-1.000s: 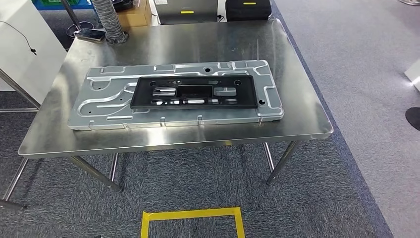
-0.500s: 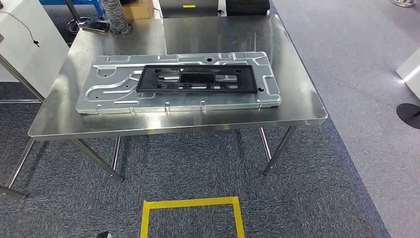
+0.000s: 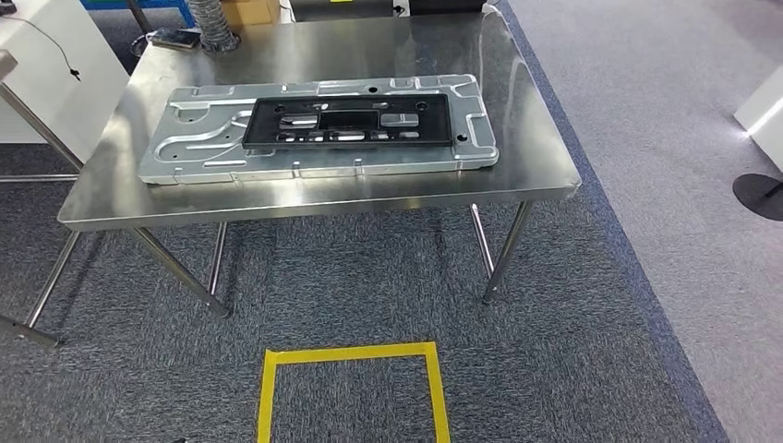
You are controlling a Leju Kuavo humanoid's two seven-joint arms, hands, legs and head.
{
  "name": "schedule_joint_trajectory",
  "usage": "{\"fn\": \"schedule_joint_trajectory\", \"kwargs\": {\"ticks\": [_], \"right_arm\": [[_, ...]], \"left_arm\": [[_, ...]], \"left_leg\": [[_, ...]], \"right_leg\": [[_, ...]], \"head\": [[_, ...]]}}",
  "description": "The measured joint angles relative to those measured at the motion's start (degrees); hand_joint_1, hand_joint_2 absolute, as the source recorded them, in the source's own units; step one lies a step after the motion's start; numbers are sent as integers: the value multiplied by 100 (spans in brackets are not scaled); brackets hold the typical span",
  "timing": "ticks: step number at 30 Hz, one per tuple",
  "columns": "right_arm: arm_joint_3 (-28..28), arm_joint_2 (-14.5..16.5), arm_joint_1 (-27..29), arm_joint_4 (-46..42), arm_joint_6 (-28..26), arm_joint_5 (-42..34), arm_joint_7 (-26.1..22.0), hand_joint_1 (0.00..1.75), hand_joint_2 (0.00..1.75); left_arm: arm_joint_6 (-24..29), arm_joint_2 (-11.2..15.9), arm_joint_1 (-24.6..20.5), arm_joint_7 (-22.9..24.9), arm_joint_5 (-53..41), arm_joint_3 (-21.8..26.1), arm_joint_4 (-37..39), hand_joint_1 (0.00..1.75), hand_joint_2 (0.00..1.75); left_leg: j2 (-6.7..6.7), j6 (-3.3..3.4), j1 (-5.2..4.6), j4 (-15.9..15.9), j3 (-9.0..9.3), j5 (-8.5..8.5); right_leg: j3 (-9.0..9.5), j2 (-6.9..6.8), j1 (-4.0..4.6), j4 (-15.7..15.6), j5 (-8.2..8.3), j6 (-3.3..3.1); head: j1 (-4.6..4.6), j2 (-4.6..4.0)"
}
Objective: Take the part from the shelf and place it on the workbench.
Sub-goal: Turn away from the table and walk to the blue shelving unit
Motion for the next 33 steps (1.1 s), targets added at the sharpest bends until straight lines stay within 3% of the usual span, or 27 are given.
{"fn": "schedule_joint_trajectory", "kwargs": {"ticks": [2,3,5,6,7,8,10,11,12,13,15,17,18,20,21,22,23,25,26,27,29,30,31,33], "right_arm": [[1,27,-8,2,-4,-57,-14,0,0],[1,40,-10,3,-9,-81,-20,0,0],[0,51,-9,5,-15,-113,-25,0,0],[-1,54,-7,8,-16,-122,-25,0,0],[-1,59,-6,10,-15,-133,-26,0,0],[-2,63,-5,13,-14,-140,-28,0,0],[-2,74,-6,23,-6,-146,-34,0,0],[-2,78,-8,29,-1,-147,-35,0,0],[-2,81,-12,33,2,-151,-35,0,0],[-2,82,-16,35,3,-156,-35,0,0],[-2,84,-34,36,4,-164,-27,0,0],[-2,84,-65,36,-3,-182,-8,0,0],[-4,86,-78,37,-9,-195,2,0,0],[-11,95,-80,39,-19,-235,15,0,0],[-18,102,-77,41,-19,-256,21,0,0],[-25,108,-76,43,-16,-277,28,0,0],[-31,111,-75,44,-11,-292,34,0,0],[-42,114,-76,44,-4,-307,41,0,0],[-48,114,-75,44,-1,-316,42,0,0],[-56,114,-74,44,1,-334,36,0,0],[-73,114,-72,44,8,-381,-5,0,0],[-83,114,-73,44,11,-401,-34,0,0],[-91,114,-74,44,14,-415,-62,0,0],[-113,113,-77,44,15,-446,-96,0,0]], "left_arm": [[-43,10,-20,-56,-58,8,-3,0,0],[-69,17,-28,-85,-86,8,-4,0,0],[-107,28,-31,-142,-114,8,-4,0,0],[-114,32,-33,-169,-115,9,-4,0,0],[-119,38,-34,-195,-110,13,-3,0,0],[-122,44,-36,-219,-101,17,-3,0,0],[-126,67,-39,-256,-82,31,-3,0,0],[-125,79,-40,-268,-72,40,-3,0,0],[-125,89,-42,-274,-65,51,-3,0,0],[-123,95,-43,-276,-59,60,-3,0,0],[-122,98,-46,-265,-58,73,-3,0,0],[-123,98,-48,-235,-77,75,-4,0,0],[-125,98,-51,-215,-94,75,-5,0,0],[-131,99,-47,-174,-129,75,-4,0,0],[-133,98,-38,-159,-144,75,-3,0,0],[-141,97,-23,-148,-159,74,-2,0,0],[-149,95,-10,-142,-175,72,-1,0,0],[-177,90,-8,-153,-197,69,-1,0,0],[-186,90,-17,-164,-204,69,-1,0,0],[-193,89,-26,-176,-209,69,-1,0,0],[-178,82,-32,-185,-207,69,-1,0,0],[-163,77,-36,-190,-200,69,-1,0,0],[-141,72,-41,-196,-191,70,-2,0,0],[-88,64,-68,-204,-180,73,-4,0,0]], "left_leg": [[-7,83,-43,-887,576,-77],[-8,116,-66,-1139,707,-141],[6,177,-83,-1260,676,-74],[20,222,-75,-1273,618,-2],[35,267,-63,-1283,539,84],[48,302,-50,-1289,445,173],[53,327,-56,-1273,236,338],[55,321,-57,-1252,121,415],[59,308,-56,-1217,-3,487],[63,292,-54,-1167,-136,552],[66,251,-47,-1039,-393,661],[64,194,-55,-915,-566,749],[65,161,-58,-885,-609,800],[65,90,-52,-887,-655,915],[52,57,-39,-869,-685,887],[36,28,-28,-776,-732,737],[21,2,-14,-584,-793,475],[8,-38,2,91,-920,-162],[8,-53,5,447,-951,-326],[8,-59,6,703,-928,-327],[7,-42,5,718,-666,51],[5,-20,5,449,-399,211],[3,9,-5,-3,-28,216],[1,73,-27,-904,588,-70]], "right_leg": [[-75,-2,14,0,127,47],[-88,-7,8,-17,193,79],[-110,-11,-11,-58,303,149],[-149,-2,-21,-32,248,181],[-211,8,-30,88,57,208],[-294,16,-43,326,-248,234],[-457,20,-70,1061,-867,278],[-488,20,-80,1413,-981,299],[-453,19,-90,1636,-930,317],[-330,18,-100,1682,-761,328],[229,18,-113,1179,-484,325],[921,20,-97,255,-651,277],[1121,22,-81,-59,-776,242],[1154,17,-66,-240,-801,152],[1095,4,-69,-239,-734,103],[1021,-9,-76,-239,-658,50],[933,-22,-79,-243,-576,8],[721,-30,-60,-225,-413,-31],[605,-30,-50,-210,-331,-31],[483,-30,-43,-192,-258,-27],[243,-27,-37,-136,-131,-4],[140,-25,-36,-100,-76,13],[60,-22,-28,-59,-26,37],[-26,-29,-11,-1,67,96]], "head": [[0,0],[0,0],[1,-1],[1,-1],[1,-1],[2,0],[2,0],[2,0],[2,0],[1,0],[1,-1],[0,-1],[1,-1],[2,-1],[2,-1],[1,0],[0,0],[-1,-1],[-1,-1],[-1,-1],[-1,-1],[-1,-1],[-1,0],[-1,0]]}}
